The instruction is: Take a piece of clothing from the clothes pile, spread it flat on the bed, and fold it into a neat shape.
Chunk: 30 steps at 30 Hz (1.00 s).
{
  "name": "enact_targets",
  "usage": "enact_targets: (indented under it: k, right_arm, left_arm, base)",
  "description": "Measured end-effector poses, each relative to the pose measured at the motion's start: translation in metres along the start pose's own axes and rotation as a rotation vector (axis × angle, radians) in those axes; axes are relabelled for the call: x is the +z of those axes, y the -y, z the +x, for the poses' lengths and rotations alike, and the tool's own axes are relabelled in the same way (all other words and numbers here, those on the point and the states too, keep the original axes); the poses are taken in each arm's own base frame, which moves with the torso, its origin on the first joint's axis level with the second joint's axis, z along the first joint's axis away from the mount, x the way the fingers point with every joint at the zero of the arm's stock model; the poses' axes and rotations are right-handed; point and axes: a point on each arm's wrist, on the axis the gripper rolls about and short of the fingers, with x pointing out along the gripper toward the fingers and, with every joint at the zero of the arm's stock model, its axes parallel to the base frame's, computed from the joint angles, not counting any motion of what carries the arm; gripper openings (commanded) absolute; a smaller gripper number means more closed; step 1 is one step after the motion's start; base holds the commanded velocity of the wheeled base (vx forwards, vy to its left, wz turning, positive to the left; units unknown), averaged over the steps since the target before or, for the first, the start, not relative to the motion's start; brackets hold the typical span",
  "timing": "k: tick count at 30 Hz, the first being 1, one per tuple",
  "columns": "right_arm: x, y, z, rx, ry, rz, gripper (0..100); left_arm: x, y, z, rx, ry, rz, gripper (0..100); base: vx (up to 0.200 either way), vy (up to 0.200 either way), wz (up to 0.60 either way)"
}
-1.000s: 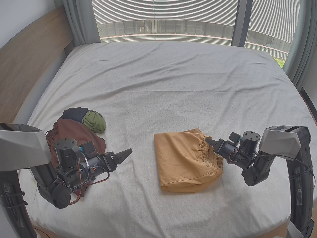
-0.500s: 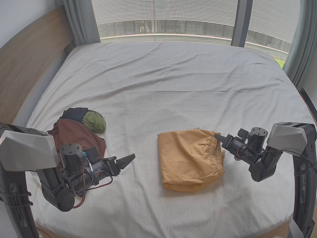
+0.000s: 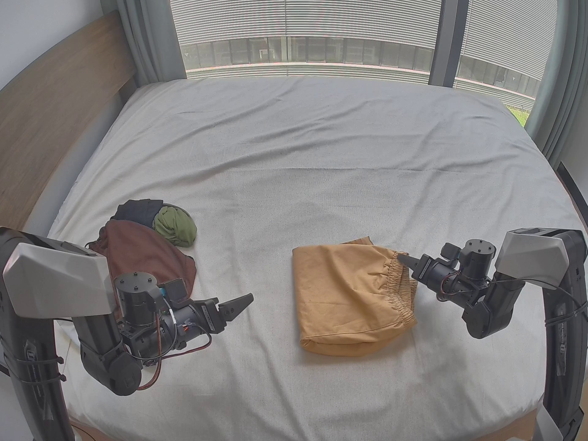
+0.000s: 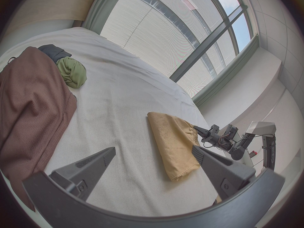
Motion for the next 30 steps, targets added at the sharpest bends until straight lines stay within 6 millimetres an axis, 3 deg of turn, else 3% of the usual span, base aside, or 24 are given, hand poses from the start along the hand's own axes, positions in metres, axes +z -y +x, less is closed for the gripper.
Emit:
enact_targets:
  k: [9,18,30]
  right_arm:
    - [0.003,0.003,-0.019,-0.049,-0.022,0.003,100]
    - [-0.011,-0.001,-0.045,-0.162,-0.189,0.037,100]
    - [-0.030,-0.002,-0.044,-0.177,-0.269,0.060,100]
  left_arm:
    - [-0.001,0.000,0.000,0.001,-0.002,-0.001,100]
    - [-0.002,0.000,0.001,-0.002,-0.005,0.000,100]
    - [-0.006,-0.002,0.003,0.005,-0.020,0.004,100]
  base:
    - [0.000,0.000,0.00]
    - [0.000,0.000,0.00]
    - [0.000,0.000,0.00]
